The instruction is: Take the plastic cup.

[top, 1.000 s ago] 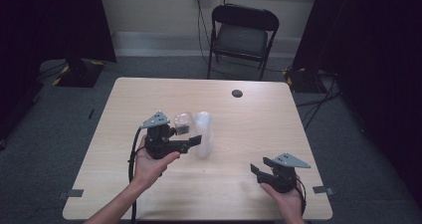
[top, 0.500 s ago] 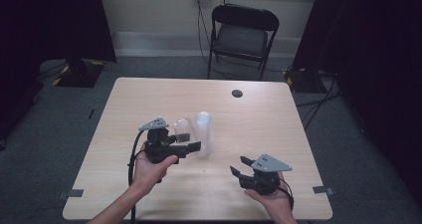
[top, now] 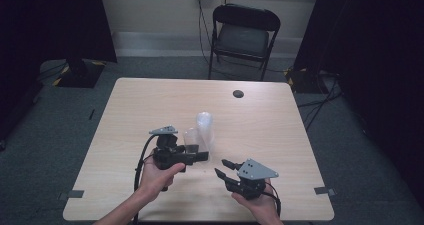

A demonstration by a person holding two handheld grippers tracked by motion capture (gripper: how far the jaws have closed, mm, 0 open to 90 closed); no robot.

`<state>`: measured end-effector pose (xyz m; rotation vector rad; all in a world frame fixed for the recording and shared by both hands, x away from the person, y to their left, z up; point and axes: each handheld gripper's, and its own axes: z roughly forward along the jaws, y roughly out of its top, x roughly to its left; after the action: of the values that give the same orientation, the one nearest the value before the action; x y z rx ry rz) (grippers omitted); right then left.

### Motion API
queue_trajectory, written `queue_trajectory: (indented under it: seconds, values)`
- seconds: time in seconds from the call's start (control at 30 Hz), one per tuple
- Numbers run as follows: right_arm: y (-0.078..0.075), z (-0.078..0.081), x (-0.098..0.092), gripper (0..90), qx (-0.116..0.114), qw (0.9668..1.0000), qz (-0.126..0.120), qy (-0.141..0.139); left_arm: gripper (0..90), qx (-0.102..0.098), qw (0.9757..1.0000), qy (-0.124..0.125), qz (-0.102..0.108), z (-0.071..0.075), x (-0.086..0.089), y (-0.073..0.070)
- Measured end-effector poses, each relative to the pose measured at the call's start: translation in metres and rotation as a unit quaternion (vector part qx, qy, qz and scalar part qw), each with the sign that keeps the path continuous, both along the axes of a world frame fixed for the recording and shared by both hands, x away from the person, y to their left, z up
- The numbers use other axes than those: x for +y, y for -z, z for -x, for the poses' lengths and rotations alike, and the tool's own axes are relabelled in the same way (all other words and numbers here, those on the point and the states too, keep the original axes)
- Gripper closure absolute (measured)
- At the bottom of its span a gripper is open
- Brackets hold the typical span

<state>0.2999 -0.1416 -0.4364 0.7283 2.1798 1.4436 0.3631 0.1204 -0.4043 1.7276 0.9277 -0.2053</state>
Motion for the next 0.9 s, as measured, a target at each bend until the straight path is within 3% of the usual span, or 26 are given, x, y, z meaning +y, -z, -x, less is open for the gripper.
queue_trajectory:
  seconds: [0.17, 0.27, 0.33, 0.53, 0.7, 0.9]
  values:
    - [-0.001, 0.003, 0.002, 65.5, -0.014, 0.9998, -0.013, -0.002, 36.7, 0.016, 0.9998, 0.011, 0.007, 0.002, -0.004, 0.002]
    - [-0.002, 0.004, 0.002, 66.7, -0.023, 0.9995, -0.022, -0.004, 35.8, 0.028, 0.9992, 0.014, 0.025, 0.003, -0.004, 0.005]
    - [-0.002, 0.005, 0.003, 67.5, -0.029, 0.9991, -0.03, -0.008, 35.7, 0.045, 0.9983, 0.015, 0.035, 0.002, -0.005, 0.006]
    - [-0.003, 0.008, 0.007, 69.4, -0.061, 0.9974, -0.038, -0.008, 35.8, 0.064, 0.9964, 0.022, 0.052, 0.004, -0.007, 0.009]
    - [-0.001, 0.008, 0.008, 69.9, -0.076, 0.9962, -0.041, -0.005, 35.0, 0.061, 0.9963, 0.021, 0.056, 0.007, -0.01, 0.009]
    - [-0.001, 0.008, 0.009, 70.1, -0.085, 0.995, -0.052, 0.0, 35.0, 0.075, 0.9939, 0.031, 0.075, 0.012, -0.016, 0.008]
